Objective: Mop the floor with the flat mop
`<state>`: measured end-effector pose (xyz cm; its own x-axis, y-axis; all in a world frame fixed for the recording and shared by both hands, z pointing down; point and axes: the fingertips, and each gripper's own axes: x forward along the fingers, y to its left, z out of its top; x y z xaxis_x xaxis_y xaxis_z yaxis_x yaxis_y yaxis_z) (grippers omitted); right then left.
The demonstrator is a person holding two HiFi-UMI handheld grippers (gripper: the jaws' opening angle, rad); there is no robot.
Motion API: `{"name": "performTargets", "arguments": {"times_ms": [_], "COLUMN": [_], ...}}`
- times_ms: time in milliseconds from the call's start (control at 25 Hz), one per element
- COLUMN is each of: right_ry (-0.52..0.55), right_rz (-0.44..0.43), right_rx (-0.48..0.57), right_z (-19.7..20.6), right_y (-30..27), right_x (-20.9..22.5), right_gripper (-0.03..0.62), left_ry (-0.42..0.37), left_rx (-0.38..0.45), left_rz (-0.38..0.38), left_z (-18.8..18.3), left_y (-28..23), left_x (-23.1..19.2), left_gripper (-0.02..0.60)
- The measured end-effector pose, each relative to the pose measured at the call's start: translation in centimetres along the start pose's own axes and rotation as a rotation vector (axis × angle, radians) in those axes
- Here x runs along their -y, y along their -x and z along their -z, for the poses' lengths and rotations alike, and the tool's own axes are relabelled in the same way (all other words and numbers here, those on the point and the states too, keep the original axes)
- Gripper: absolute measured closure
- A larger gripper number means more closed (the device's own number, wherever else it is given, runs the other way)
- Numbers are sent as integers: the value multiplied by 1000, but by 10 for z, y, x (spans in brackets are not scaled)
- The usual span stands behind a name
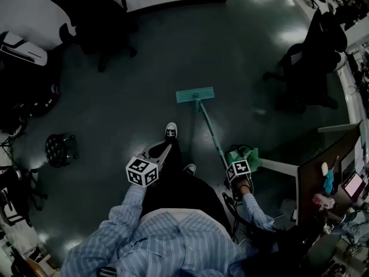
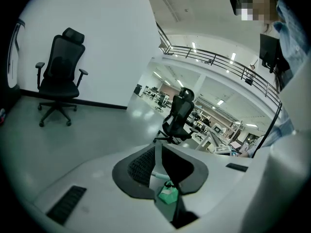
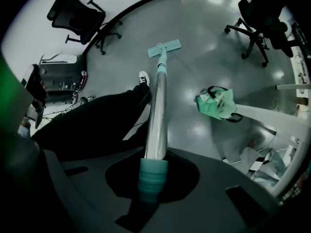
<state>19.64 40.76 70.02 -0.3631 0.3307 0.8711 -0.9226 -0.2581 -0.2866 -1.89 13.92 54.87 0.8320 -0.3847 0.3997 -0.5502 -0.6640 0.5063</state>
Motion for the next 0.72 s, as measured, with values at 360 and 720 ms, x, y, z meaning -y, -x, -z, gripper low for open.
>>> {"name": "performTargets", "arguments": {"times_ms": [360, 720], "right_ry": [20, 35], "right_rz": [39, 52], "right_rx": [-37, -54], "right_z": [71, 57], "right_y": [-8, -2], "right_x": [15, 12], "right_gripper": [562, 562], "left_ry": [-15, -10], "left_rx": [-5, 5], "left_rz": [28, 0], "left_z": [14, 16], "left_y": [11, 16], "left_x": [24, 14], "left_gripper": [537, 537]}}
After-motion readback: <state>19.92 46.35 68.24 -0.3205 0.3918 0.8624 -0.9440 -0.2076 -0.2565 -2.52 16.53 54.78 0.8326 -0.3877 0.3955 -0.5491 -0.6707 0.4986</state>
